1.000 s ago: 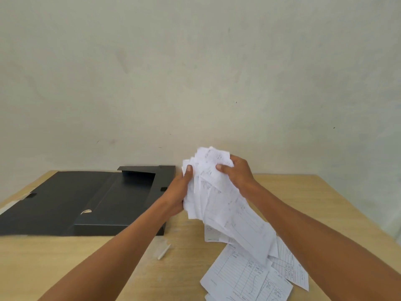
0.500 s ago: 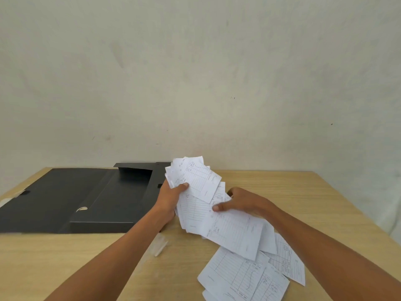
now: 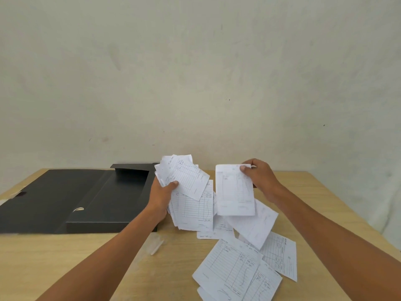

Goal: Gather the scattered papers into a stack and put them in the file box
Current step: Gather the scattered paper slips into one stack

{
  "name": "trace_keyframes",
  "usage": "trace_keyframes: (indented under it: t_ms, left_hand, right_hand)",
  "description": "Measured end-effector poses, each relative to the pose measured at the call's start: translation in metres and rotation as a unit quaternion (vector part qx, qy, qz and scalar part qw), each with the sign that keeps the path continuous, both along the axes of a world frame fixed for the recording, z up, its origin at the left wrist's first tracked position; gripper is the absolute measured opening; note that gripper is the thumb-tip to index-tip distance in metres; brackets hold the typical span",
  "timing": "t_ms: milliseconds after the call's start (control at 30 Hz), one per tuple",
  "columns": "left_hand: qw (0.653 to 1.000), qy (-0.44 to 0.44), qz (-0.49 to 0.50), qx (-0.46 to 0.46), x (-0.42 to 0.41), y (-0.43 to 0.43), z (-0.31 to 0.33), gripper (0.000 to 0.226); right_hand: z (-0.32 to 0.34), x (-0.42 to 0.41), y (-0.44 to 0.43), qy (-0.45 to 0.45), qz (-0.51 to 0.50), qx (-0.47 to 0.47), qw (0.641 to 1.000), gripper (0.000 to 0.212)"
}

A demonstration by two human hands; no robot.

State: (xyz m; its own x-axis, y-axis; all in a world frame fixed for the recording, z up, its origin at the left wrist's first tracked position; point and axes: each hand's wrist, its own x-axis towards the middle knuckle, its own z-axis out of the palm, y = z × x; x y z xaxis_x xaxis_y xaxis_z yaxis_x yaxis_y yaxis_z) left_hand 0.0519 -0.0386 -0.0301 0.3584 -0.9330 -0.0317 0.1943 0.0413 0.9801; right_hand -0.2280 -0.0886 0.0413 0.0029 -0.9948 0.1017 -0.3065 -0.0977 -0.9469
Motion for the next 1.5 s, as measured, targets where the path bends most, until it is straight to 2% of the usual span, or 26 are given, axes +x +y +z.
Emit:
trace_keyframes:
  t_ms: [133,333,433,533,600,733,800,900,1033,1200,1333,1500]
  left_hand:
    - [0.999,-0.017,-0.029,-0.008,-0.009,0.003,0.007,0.046]
    - [0.993,-0.012,-0.112,-0.036,-0.011,0.015,0.020,0.040]
    - [0.992,-0.035,-0.109,-0.049,-0.018,0.018,0.020,0.032]
    - [0.994,-0.010,-0.099,-0.050,-0.018,0.017,0.017,0.029]
    - [0.994,0.019,-0.102,-0.047,-0.021,0.019,0.016,0.031]
    - [0.987,0.026,-0.139,-0.071,-0.034,0.023,0.018,0.038]
    - [0.984,0.018,-0.156,-0.083,-0.040,0.024,0.017,0.045]
    - [0.989,0.003,-0.131,-0.075,-0.044,0.022,0.009,0.048]
    - [0.992,0.024,-0.108,-0.054,-0.035,0.020,0.000,0.046]
    - [0.992,0.054,-0.103,-0.040,-0.024,0.020,-0.001,0.047]
    - [0.991,0.073,-0.105,-0.039,-0.024,0.020,-0.004,0.046]
    - [0.992,0.086,-0.085,-0.034,-0.026,0.017,-0.010,0.047]
  right_hand:
    - [0.000,0.031,0.007,-0.066,-0.002,-0.005,0.998,0.006]
    - [-0.026,0.087,0.018,-0.018,-0.034,-0.053,0.998,0.016]
    - [-0.034,0.093,0.023,0.032,-0.071,-0.065,0.995,0.022]
    - [-0.037,0.095,0.024,0.056,-0.092,-0.077,0.991,0.024]
    - [-0.040,0.094,0.021,0.042,-0.098,-0.072,0.992,0.021]
    - [-0.043,0.093,0.026,-0.046,-0.145,-0.043,0.987,0.017]
    - [-0.047,0.095,0.029,-0.031,-0.153,-0.033,0.987,0.022]
    - [-0.052,0.096,0.036,0.038,-0.113,-0.030,0.992,0.031]
    - [-0.053,0.085,0.037,0.033,-0.073,-0.038,0.996,0.035]
    - [-0.058,0.069,0.038,0.194,-0.020,-0.064,0.979,0.016]
    - [-0.051,0.067,0.041,0.152,-0.025,-0.082,0.985,0.011]
    - [-0.052,0.067,0.040,0.082,0.012,-0.033,0.996,0.020]
